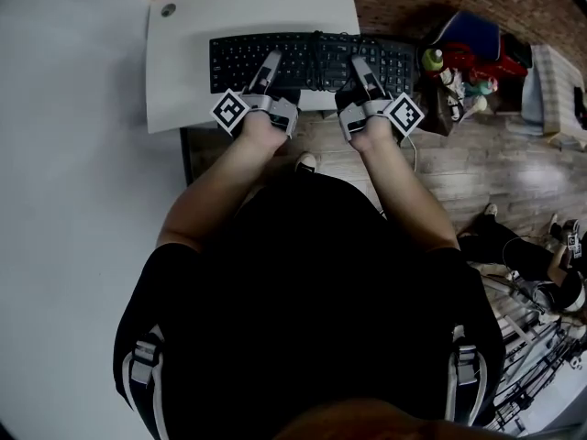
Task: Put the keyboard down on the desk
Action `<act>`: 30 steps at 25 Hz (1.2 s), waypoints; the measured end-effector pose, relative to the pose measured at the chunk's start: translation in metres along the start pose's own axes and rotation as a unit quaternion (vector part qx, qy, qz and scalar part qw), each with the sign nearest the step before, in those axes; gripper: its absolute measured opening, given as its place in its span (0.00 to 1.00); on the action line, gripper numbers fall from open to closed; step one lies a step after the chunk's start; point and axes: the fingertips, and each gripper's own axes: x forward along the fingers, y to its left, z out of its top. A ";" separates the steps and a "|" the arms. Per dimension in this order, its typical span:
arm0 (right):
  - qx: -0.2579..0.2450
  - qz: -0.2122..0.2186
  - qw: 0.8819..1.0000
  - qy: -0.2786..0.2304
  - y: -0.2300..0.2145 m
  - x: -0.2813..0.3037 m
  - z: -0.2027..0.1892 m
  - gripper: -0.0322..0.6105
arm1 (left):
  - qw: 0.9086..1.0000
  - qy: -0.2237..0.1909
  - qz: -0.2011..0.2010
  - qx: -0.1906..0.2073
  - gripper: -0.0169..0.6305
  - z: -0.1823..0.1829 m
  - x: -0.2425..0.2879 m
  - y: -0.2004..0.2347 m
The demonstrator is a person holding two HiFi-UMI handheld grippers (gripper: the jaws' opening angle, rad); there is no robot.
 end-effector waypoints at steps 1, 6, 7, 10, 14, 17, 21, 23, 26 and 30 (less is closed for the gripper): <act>0.003 0.000 1.000 0.000 0.003 0.007 0.015 0.21 | 1.000 0.000 0.002 0.004 0.17 -0.004 0.016 -0.002; 0.007 0.005 1.000 0.007 0.006 0.018 0.038 0.21 | 1.000 -0.004 0.000 0.011 0.17 -0.011 0.040 -0.004; 0.005 0.005 1.000 0.010 0.006 0.018 0.037 0.21 | 1.000 -0.006 -0.002 0.010 0.17 -0.010 0.038 -0.004; -0.001 0.007 1.000 0.016 0.008 0.019 0.036 0.21 | 1.000 -0.011 -0.008 0.007 0.17 -0.010 0.036 -0.005; -0.002 0.011 1.000 0.019 0.009 0.020 0.036 0.21 | 1.000 -0.013 -0.010 0.006 0.17 -0.010 0.036 -0.004; -0.004 0.011 1.000 0.021 0.008 0.020 0.035 0.21 | 1.000 -0.014 -0.011 0.004 0.17 -0.010 0.035 -0.001; -0.013 0.010 1.000 0.024 0.009 0.021 0.035 0.21 | 1.000 -0.015 -0.020 -0.002 0.17 -0.010 0.035 -0.002; -0.014 0.011 1.000 0.025 0.010 0.020 0.034 0.21 | 1.000 -0.014 -0.024 -0.002 0.17 -0.009 0.034 -0.002; -0.014 0.009 1.000 0.026 0.011 0.021 0.034 0.21 | 1.000 -0.013 -0.027 -0.001 0.17 -0.008 0.035 -0.002; -0.017 0.006 1.000 0.021 0.009 0.020 0.036 0.21 | 1.000 -0.006 -0.026 -0.007 0.17 -0.009 0.038 0.001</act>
